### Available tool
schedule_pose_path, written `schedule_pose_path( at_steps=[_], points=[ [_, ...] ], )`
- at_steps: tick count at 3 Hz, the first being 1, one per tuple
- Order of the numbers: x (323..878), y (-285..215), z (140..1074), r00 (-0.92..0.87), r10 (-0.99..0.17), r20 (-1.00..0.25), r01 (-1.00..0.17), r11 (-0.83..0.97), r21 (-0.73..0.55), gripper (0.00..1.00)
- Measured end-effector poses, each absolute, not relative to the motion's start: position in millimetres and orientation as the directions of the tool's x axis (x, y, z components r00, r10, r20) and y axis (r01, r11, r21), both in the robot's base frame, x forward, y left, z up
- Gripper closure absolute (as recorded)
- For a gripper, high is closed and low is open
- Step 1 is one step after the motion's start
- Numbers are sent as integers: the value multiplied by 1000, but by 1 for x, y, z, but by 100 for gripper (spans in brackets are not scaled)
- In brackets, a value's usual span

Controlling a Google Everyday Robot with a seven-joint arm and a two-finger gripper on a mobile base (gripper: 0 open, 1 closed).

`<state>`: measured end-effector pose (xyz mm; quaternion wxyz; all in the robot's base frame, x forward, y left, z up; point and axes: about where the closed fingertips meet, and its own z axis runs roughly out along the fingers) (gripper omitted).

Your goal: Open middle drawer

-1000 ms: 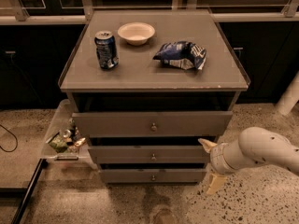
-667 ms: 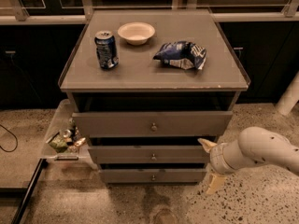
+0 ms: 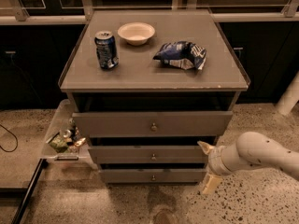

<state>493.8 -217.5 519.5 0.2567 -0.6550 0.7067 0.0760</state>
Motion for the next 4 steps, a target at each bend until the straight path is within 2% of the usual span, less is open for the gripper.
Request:
schedule_pose_path(
  at_steps=[2, 4],
  points=[
    [524, -213, 468, 44, -841, -539, -948, 134, -287, 0],
    [546, -200, 449, 115, -818, -564, -938, 98, -334, 0]
  ],
)
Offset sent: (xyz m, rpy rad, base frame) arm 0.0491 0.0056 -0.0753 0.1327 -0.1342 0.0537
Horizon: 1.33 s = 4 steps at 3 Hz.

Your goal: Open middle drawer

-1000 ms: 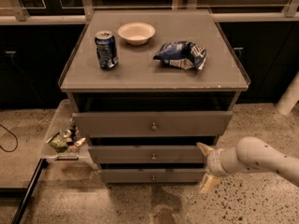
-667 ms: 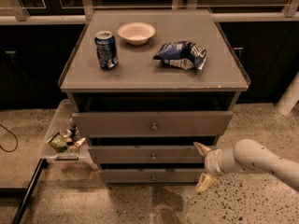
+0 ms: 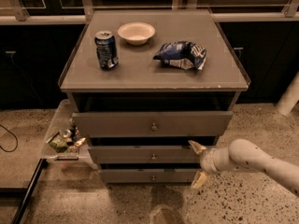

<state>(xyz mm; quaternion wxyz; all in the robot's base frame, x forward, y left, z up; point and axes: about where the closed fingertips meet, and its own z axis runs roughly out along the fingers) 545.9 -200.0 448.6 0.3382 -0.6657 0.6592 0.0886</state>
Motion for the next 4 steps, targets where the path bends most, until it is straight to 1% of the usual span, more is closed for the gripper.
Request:
schedule_pose_path(
  at_steps=[3, 4],
  points=[
    [590, -205, 426, 180, -831, -527, -938, 16, -347, 0],
    [599, -205, 415, 178, -856, -485, -935, 6, -354, 0]
  ],
)
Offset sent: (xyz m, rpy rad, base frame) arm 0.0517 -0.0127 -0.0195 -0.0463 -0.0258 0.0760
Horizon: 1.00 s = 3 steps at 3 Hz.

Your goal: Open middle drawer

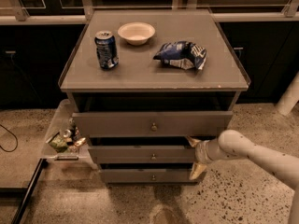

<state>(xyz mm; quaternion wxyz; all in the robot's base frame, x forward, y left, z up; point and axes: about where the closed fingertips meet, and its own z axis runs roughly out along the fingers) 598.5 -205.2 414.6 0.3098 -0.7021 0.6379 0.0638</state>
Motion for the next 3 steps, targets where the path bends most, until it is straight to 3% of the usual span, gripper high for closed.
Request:
schedule_pose_path(
  at_steps=[3],
  points=[
    [617, -206, 389, 151, -882, -446, -924, 34, -380, 0]
  ],
)
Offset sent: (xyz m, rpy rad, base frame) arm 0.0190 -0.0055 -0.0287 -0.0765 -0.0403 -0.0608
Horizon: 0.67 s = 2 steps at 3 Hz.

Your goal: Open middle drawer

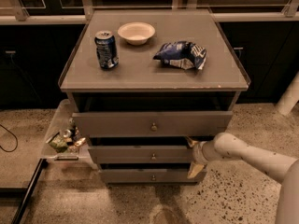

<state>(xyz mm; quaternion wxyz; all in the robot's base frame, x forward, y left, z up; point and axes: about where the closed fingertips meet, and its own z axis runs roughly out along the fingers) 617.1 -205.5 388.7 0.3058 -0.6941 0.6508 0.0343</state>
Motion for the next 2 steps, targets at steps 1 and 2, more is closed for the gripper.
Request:
schedule_pose_path(
  at_steps=[1, 2],
  points=[
    [624, -206, 386, 133, -873, -470, -927, 58, -370, 0],
    [624, -206, 386, 133, -873, -470, -927, 58, -370, 19]
  ],
)
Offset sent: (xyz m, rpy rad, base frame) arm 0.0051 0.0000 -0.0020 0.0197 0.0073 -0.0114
